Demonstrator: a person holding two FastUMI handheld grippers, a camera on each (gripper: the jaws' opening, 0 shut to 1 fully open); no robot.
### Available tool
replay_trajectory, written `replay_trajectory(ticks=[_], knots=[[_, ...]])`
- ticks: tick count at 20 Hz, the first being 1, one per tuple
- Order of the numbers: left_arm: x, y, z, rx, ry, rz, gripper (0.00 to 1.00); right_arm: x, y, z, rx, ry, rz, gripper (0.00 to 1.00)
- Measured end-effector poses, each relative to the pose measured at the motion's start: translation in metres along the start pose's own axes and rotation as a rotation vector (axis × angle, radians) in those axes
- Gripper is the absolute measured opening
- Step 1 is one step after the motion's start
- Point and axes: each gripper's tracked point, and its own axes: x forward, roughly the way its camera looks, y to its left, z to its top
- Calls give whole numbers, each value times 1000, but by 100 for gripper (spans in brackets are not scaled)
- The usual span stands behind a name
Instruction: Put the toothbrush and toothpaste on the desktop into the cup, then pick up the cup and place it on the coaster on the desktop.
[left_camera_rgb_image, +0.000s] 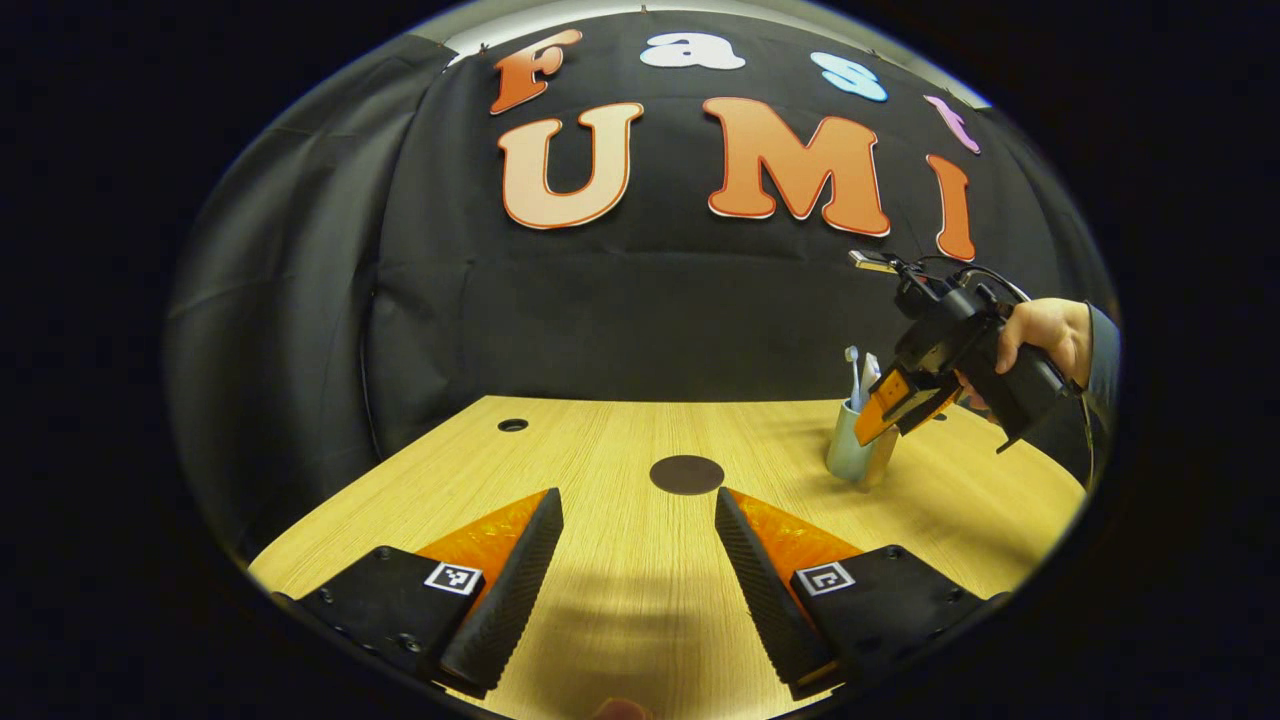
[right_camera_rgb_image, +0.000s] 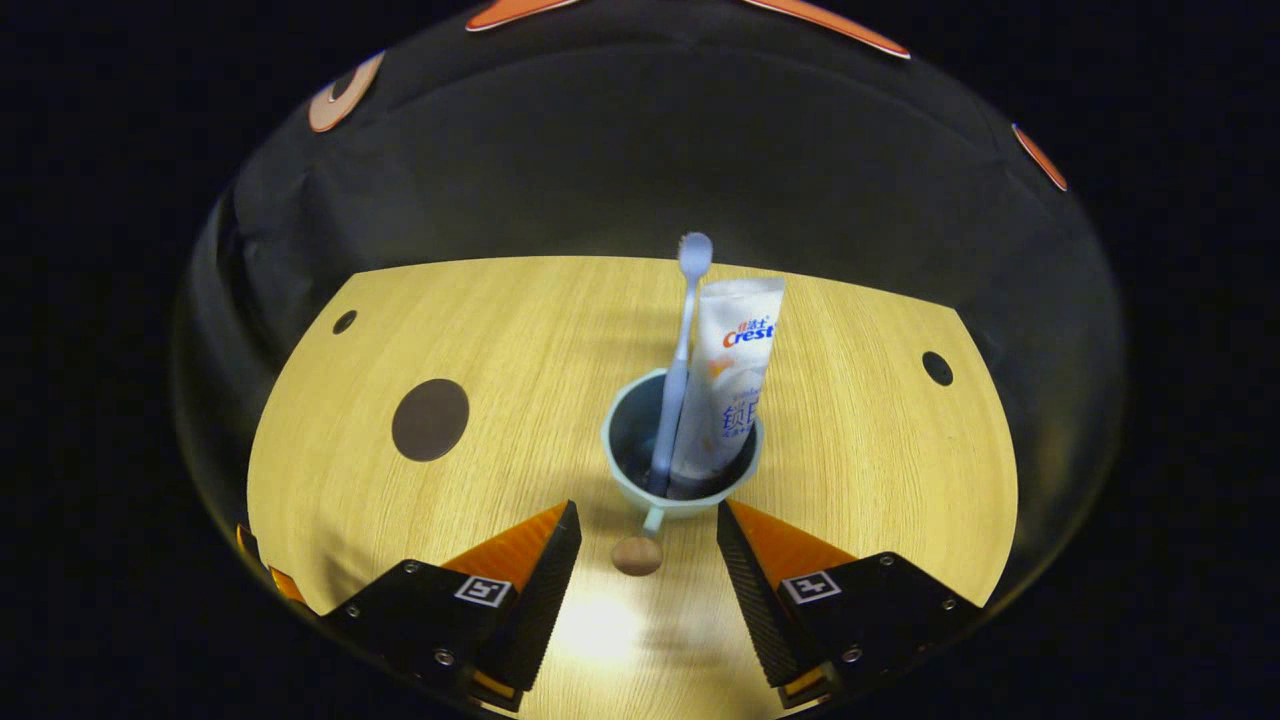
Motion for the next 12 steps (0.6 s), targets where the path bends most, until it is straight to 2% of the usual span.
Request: replay_trajectory(ticks=[2, 4, 5, 9, 12], knots=[[3, 0, -10, -1, 15, -1, 98, 9, -6, -3, 26, 32, -25, 78], [6, -1, -18, -3, 35, 0, 98, 20, -10, -6, 42, 59, -40, 67], [7, -1, -19, -6, 41, -2, 98, 21, -10, -6, 46, 60, -40, 71], [10, -3, -31, -8, 65, -5, 99, 23, -13, -13, 18, 70, -58, 66], [13, -3, -40, -8, 82, -8, 98, 21, -19, -14, 3, 86, -65, 40]])
